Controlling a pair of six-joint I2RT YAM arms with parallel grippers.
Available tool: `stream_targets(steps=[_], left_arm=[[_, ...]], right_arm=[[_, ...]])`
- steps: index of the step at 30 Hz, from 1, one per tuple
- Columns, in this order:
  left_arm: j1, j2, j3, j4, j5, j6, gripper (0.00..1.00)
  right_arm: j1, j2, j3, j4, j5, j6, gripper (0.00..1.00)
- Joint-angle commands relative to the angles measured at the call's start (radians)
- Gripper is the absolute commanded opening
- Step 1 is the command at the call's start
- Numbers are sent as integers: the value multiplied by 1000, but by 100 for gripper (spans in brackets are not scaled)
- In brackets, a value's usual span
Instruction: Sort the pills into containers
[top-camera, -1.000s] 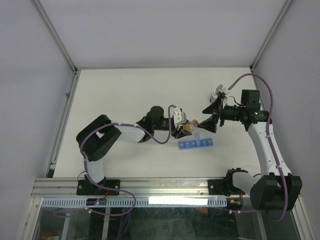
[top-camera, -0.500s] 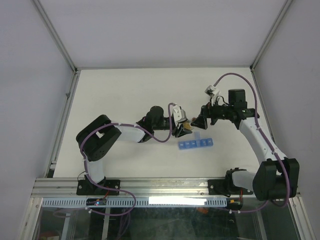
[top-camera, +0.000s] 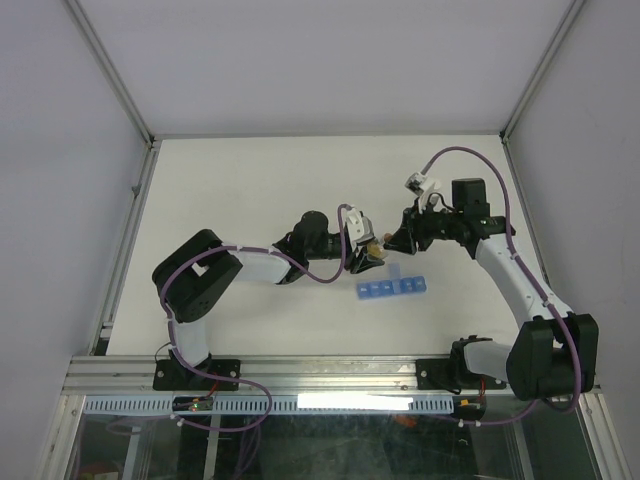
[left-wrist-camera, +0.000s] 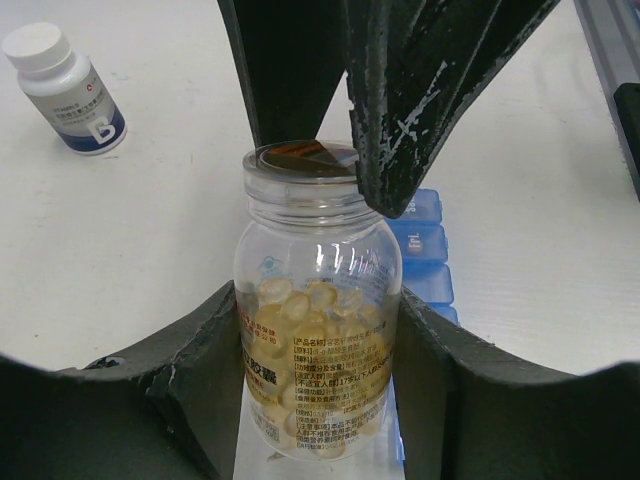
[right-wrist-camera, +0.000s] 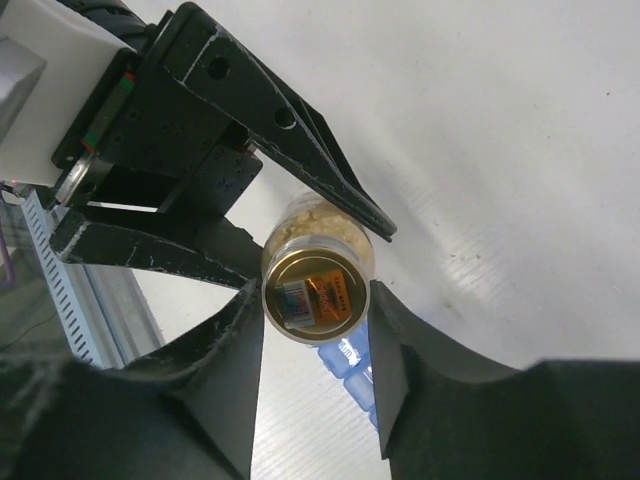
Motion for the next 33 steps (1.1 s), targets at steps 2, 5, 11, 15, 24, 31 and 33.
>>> stream_targets(steps=[2,5,11,15,24,31,33], left_arm=[[-6,-33,38,44,11,-13,0],[-7,-27,39,39,38,-3,0],[-7,-20,47,13,97,20,0],[-7,-26,40,17,109,30,0],[-7,-42,15,39,100,44,0],[-7,-47,2,61,97,43,0],[-7,-49,-3,70,91,41,0]], right_arm=[[8,-15,34,5,-26,-39,29],[8,-21,39,-25,-64,-140,22],[27,-8,88,-302,-197,-794,14],[50,63,151,-562,-176,-1317,13],[54,112,226,-503,-135,-1071,99],[-96,-48,145,-381,-328,-751,99],[-128,-77,89,-255,-373,-536,99]])
